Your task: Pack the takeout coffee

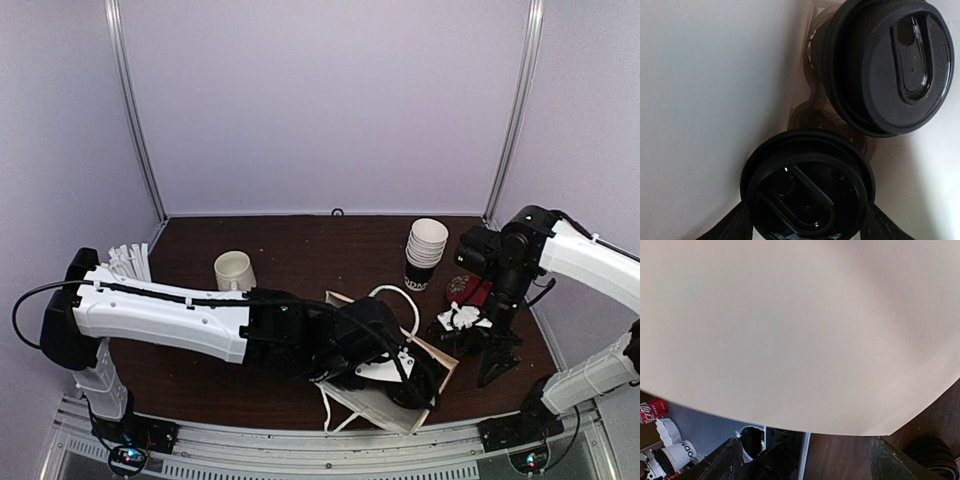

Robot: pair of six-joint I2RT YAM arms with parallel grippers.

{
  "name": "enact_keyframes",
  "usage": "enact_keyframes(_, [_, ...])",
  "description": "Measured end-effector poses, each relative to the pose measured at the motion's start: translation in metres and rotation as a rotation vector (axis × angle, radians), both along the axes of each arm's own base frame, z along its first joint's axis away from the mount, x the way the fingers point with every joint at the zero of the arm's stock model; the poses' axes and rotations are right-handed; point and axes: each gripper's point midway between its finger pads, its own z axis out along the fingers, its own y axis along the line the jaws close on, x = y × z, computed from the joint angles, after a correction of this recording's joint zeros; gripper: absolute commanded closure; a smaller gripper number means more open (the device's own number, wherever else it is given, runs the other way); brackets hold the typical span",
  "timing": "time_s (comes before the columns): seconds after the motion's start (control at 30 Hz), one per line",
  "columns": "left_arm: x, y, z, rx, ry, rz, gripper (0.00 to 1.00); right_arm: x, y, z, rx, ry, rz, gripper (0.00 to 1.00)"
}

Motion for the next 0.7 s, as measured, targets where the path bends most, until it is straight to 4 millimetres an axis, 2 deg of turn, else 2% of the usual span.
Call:
enact_keyframes(0.13, [0.001,0.000,0.000,-0.009,0.006,0.008,0.60,0.003,-0.006,-0.024,-0.070,-0.101,0.026,0.09])
enact_keyframes(0.3, [0.002,0.000,-0.001,-0.016,0.014,0.015,0.60,0.030,0.003,-0.040,-0.076,-0.212,-0.050,0.11])
enact_keyframes(0.47, [0.004,0.001,0.001,-0.031,0.021,0.022,0.61,0.059,0.005,-0.049,-0.086,-0.310,-0.129,0.14])
enact_keyframes(0.57, [0.006,0.005,0.000,-0.033,0.025,0.032,0.61,0.077,0.000,-0.051,-0.095,-0.359,-0.187,0.15])
enact_keyframes(0.7, [0.008,0.012,-0.001,-0.039,0.028,0.045,0.63,0.092,-0.009,-0.055,-0.120,-0.400,-0.233,0.15])
